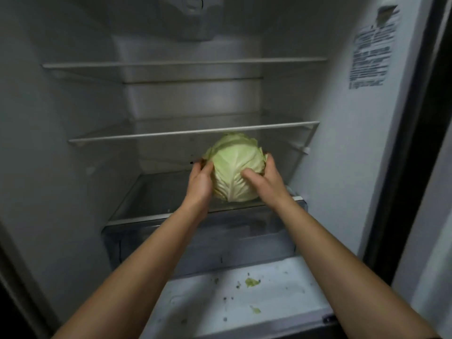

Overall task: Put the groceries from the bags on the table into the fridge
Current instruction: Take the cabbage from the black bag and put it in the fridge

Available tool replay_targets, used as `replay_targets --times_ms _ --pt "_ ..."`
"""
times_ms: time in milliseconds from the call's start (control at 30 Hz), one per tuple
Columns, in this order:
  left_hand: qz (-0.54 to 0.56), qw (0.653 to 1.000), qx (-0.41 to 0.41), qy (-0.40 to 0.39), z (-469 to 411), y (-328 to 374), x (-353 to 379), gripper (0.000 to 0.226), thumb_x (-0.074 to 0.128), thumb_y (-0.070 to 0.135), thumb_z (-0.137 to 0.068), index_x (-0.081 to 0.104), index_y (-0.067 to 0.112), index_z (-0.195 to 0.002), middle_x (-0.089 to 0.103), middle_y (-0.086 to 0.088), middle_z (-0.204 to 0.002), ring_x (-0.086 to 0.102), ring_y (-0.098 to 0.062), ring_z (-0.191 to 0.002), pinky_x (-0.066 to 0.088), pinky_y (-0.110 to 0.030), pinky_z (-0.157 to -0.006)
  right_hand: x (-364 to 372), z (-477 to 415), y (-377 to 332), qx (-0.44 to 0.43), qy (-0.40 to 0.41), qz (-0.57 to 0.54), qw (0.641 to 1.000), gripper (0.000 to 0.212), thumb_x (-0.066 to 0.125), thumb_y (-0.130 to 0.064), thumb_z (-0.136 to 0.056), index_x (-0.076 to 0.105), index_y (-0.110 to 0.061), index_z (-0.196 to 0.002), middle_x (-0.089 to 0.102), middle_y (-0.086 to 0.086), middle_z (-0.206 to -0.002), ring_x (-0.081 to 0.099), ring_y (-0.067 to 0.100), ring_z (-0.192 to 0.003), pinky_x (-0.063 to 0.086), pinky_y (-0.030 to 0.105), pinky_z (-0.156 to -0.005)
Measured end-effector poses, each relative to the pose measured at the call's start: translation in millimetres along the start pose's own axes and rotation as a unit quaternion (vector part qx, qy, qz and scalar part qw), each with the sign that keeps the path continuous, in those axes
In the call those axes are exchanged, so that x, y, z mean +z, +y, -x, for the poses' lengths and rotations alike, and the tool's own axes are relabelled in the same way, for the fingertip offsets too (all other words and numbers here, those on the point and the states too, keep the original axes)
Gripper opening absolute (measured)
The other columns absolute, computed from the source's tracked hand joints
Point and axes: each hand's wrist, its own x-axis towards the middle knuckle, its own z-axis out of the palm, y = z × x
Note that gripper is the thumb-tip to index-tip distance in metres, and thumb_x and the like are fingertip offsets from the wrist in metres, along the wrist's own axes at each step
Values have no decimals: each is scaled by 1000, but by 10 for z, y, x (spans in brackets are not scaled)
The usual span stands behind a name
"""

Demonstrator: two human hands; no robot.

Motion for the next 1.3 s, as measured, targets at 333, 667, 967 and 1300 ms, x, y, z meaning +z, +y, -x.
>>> replay_targets --times_ms 333,667,967,1300 --pt "-66 996 -48 -40 -1463 -670 268 50 49 60 -63 64 35 -103 69 -5 -117 65 -31 -107 51 -60 -95 18 -871 592 26 -13 50 998 151 100 -19 -50 -4 -12 -159 37 -4 -150 40 8 -136 34 24 -114" --pt "37 993 -60 -97 -1579 -608 533 28 36 26 -103 64 24 -103 68 5 -105 64 -14 -101 48 -47 -104 -18 -1354 911 -38 27 141 989 138 102 -23 -46 19 -20 -156 38 0 -152 39 16 -137 37 33 -114" --pt "-1 991 9 -135 -1874 -818 539 41 50 29 -86 57 27 -126 61 -1 -133 58 -22 -123 43 -49 -110 -29 -1553 1041 -78 27 242 967 130 96 -28 -60 14 -2 -157 26 17 -161 24 30 -149 24 39 -121" --pt "-114 979 16 -166 -1908 -992 425 53 40 45 -103 19 48 -152 39 9 -155 44 -14 -136 34 -43 -117 -19 -1511 1078 -6 41 320 947 138 87 -56 -62 -4 -24 -159 20 10 -164 21 28 -150 30 39 -119"
